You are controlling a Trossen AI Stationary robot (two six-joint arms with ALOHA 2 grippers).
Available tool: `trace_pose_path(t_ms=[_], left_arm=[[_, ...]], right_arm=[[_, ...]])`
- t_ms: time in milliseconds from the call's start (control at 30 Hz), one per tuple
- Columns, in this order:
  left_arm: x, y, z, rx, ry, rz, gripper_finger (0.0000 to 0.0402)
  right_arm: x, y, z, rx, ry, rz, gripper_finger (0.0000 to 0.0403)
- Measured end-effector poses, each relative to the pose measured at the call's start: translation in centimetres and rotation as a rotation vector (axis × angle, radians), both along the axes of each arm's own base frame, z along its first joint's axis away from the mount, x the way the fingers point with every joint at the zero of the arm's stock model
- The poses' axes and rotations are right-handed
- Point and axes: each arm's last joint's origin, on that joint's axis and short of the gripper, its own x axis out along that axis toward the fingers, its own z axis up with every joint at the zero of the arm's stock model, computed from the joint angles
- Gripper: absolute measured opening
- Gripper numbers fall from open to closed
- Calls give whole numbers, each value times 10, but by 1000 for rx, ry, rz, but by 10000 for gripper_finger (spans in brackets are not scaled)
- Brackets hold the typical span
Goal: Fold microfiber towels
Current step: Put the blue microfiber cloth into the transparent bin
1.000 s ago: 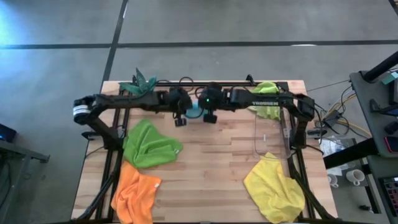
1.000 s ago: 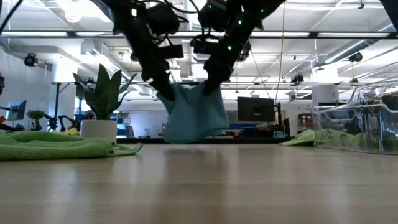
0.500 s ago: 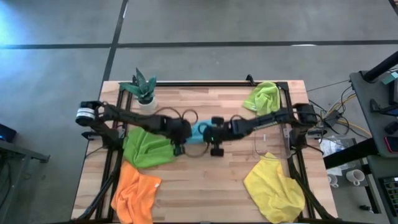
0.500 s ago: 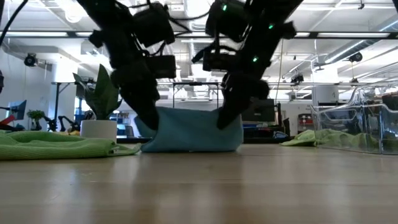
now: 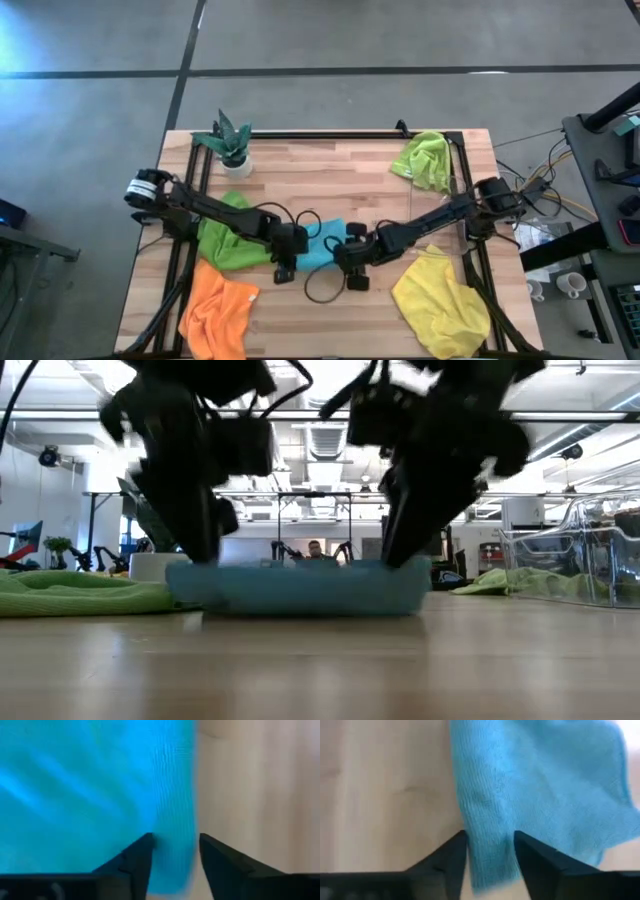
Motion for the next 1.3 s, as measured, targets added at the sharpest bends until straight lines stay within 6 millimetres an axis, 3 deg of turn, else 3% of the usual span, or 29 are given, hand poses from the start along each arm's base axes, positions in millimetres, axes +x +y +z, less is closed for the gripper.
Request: trace_pose_path(t_ms=[167,267,367,500,633,800,933,1067,1167,1300], left_arm=[[-12,-7,26,-135,8,39,191],[-16,-1,34,16,-84,164,194],[-17,8,26,226,-145,305,194],[-16,11,0,343,-143,291,195],[-13,12,-20,383,-138,272,195],[-13,13,-26,417,-111,283,195],[-12,14,0,436,-204,300,195],[-10,18,20,482,-300,295,195],[-5,20,24,501,-397,264,195],[5,19,12,534,-444,180,195]], right_arm=[[-1,16,22,15,-21,-14,228],[3,17,26,39,-88,-145,242],[8,13,17,91,-155,-320,244],[15,6,-9,125,-140,-496,239],[20,4,-30,145,-74,-524,235],[5,1,-40,98,150,-516,242],[-11,-4,-29,45,261,-512,251],[-16,-7,6,107,167,-537,259],[-25,-10,30,170,95,-655,265],[-42,-17,28,154,89,-842,267]])
